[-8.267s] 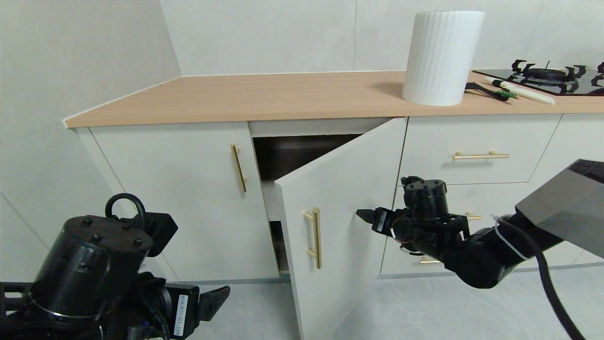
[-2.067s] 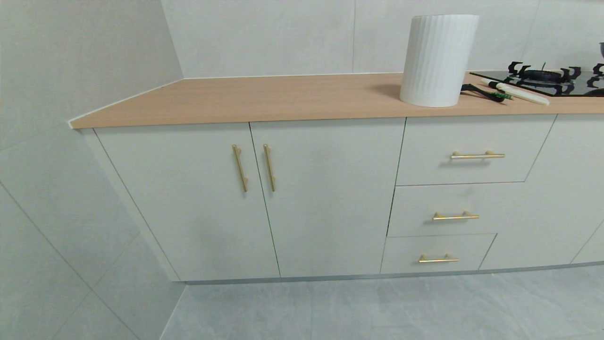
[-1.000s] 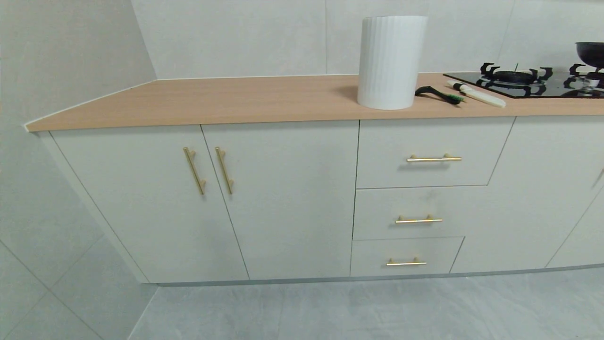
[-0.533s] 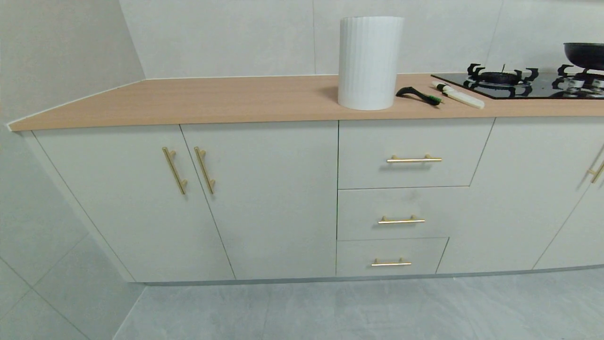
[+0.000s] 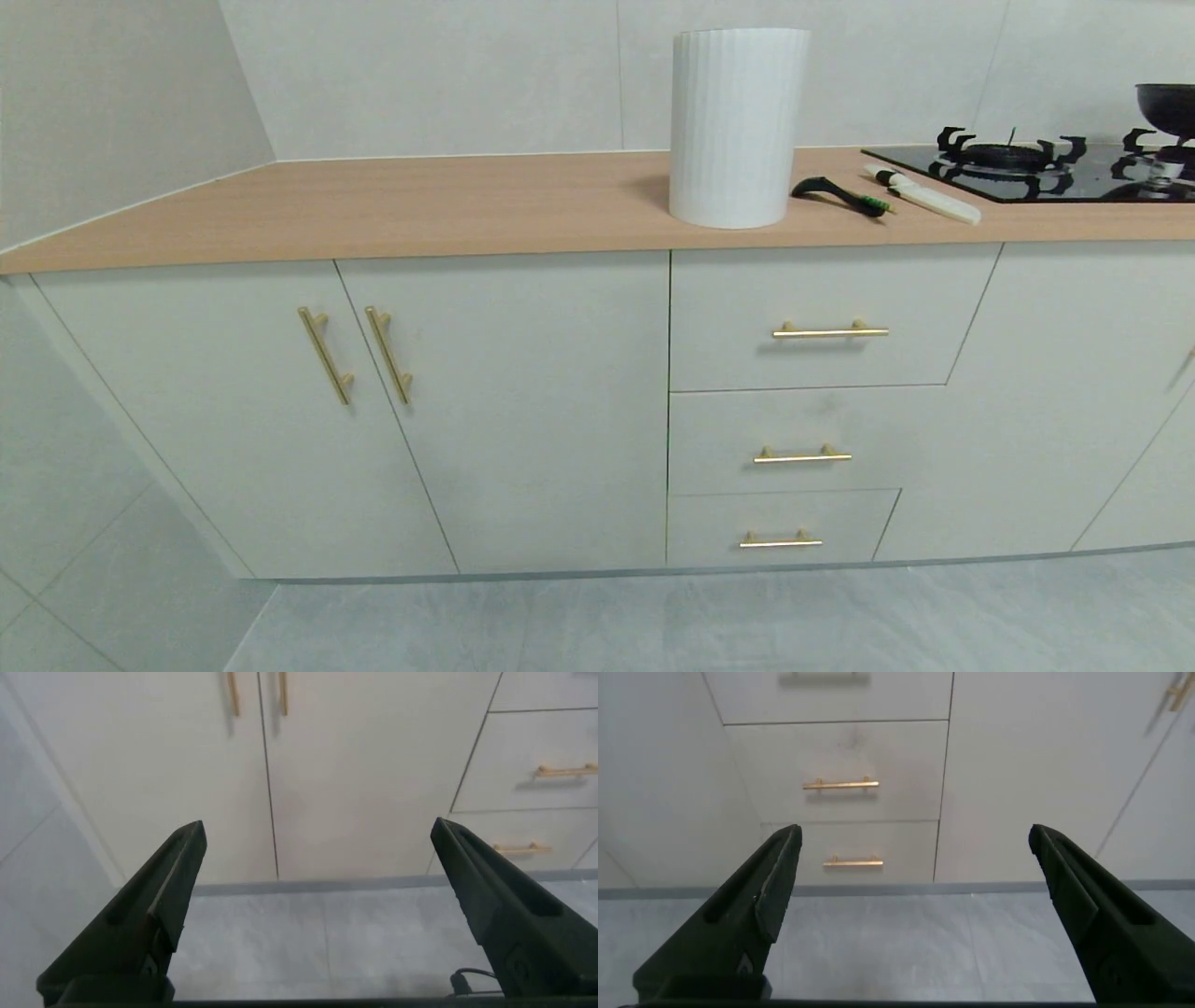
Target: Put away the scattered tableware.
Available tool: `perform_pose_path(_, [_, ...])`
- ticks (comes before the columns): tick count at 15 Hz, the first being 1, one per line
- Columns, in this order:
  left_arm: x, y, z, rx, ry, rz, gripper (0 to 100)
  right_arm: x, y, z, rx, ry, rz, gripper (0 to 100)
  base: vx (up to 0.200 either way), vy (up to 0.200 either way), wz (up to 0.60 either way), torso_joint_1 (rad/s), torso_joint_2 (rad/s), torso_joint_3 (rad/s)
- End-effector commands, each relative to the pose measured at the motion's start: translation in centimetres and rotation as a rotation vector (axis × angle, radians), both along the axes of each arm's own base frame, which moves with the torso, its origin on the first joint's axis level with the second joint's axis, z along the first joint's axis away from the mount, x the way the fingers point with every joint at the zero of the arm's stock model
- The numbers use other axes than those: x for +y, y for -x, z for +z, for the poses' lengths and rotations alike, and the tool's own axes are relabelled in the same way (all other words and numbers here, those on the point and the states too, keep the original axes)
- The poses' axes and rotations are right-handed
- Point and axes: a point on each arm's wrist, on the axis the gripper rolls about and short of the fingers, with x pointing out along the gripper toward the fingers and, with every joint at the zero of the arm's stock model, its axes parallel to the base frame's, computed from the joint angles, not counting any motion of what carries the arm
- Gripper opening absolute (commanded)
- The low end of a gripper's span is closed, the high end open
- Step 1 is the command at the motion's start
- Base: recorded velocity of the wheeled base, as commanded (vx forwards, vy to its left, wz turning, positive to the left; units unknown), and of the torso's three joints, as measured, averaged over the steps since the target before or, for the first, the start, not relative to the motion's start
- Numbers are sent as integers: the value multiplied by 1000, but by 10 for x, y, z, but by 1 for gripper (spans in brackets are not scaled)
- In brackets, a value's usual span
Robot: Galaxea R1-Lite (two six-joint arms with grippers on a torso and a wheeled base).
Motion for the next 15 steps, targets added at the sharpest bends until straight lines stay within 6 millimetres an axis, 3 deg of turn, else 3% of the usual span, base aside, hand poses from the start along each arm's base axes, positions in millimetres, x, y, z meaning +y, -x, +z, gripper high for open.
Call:
perform_pose_path(1, [0, 0, 0, 0, -1, 0, 100, 0, 0, 0, 1, 1, 0, 100, 0, 0, 0, 0, 0, 0])
perform_pose_path(15, [0, 0, 0, 0, -1, 0, 100, 0, 0, 2, -6, -2, 0, 100, 0, 0, 0, 0, 0, 0])
